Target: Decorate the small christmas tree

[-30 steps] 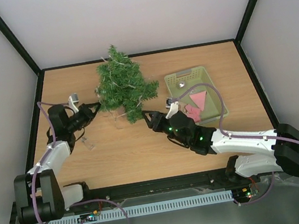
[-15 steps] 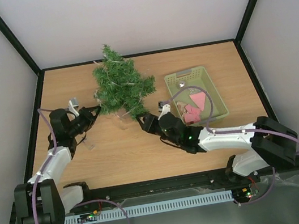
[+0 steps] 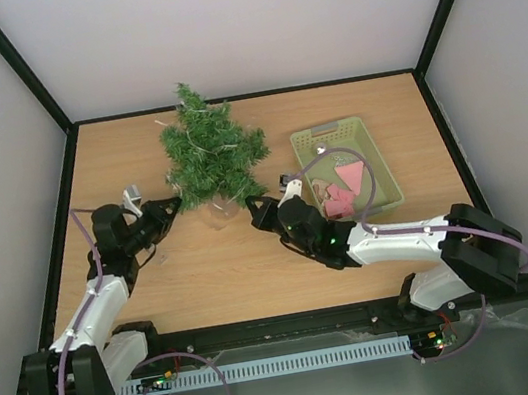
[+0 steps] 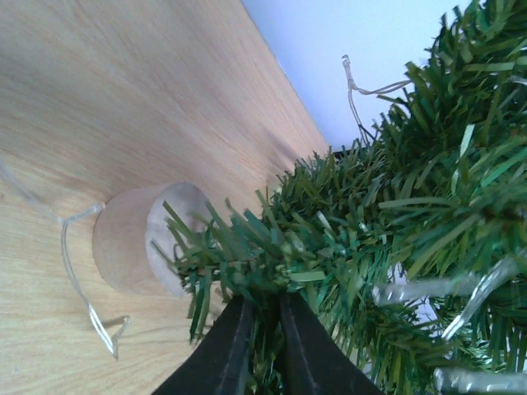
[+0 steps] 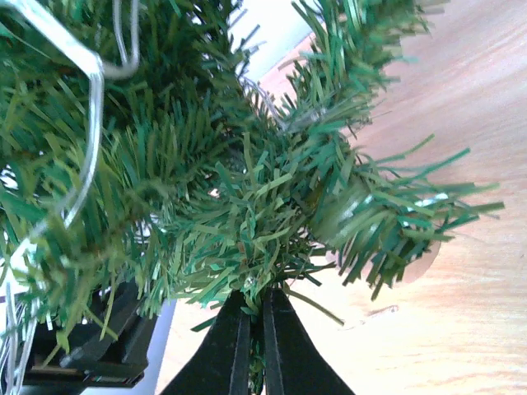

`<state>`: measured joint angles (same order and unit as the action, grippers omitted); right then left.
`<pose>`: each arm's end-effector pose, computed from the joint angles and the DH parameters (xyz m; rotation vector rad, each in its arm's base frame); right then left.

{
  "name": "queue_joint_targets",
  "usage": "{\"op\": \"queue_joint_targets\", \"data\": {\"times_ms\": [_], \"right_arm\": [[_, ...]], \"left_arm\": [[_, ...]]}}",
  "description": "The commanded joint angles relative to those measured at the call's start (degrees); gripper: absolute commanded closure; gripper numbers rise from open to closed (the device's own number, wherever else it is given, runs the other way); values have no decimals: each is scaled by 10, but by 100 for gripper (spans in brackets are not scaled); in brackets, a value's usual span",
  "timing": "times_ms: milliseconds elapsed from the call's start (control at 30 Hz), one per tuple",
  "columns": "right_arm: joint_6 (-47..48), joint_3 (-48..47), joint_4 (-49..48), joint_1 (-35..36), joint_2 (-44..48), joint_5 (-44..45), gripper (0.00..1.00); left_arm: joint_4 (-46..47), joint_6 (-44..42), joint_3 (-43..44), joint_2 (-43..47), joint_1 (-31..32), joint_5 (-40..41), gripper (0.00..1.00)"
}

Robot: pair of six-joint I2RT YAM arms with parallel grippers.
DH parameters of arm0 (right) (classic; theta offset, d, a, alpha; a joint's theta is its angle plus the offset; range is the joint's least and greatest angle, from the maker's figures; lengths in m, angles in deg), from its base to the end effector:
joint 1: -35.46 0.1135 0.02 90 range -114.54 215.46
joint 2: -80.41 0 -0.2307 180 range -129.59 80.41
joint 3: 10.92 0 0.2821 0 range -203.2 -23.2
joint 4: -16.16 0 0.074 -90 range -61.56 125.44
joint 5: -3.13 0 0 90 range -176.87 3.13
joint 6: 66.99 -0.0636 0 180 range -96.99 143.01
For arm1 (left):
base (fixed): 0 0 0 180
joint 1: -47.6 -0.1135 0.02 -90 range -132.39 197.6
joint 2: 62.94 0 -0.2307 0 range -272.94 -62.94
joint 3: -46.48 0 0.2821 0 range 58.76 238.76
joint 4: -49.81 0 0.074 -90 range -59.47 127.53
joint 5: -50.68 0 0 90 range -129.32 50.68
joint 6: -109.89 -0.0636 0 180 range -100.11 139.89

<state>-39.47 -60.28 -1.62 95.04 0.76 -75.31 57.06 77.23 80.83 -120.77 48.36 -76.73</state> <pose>0.1908 0.2999 0.1686 0.2120 1.9859 1.2999 0.2749 -0.0423 0.1616 -0.4858 1.9434 -1.2821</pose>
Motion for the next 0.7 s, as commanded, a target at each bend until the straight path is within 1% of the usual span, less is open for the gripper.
{"op": "queue_joint_targets", "data": {"times_ms": [0, 67, 133, 267, 333, 467, 600, 667], "right_arm": [[55, 6, 12, -12, 35, 39, 98], [66, 5, 21, -16, 41, 38, 98], [74, 6, 27, -17, 46, 38, 98], [85, 10, 29, -21, 51, 38, 98], [87, 11, 29, -22, 52, 36, 98], [94, 12, 30, -23, 55, 36, 98], [100, 13, 32, -24, 58, 38, 98], [100, 16, 33, -24, 62, 40, 98]], "left_arm": [[-75, 27, -5, 26, 6, 26, 84], [-118, 21, 7, 37, 7, 50, 78], [-149, 18, 20, 45, 6, 73, 67], [-207, 13, 44, 56, 6, 117, 61], [-239, 13, 54, 58, 6, 146, 56], [-275, -5, 74, 57, 6, 194, 51], [-294, -8, 80, 48, 6, 259, 51], [-315, 11, 86, 33, 5, 305, 51]]}}
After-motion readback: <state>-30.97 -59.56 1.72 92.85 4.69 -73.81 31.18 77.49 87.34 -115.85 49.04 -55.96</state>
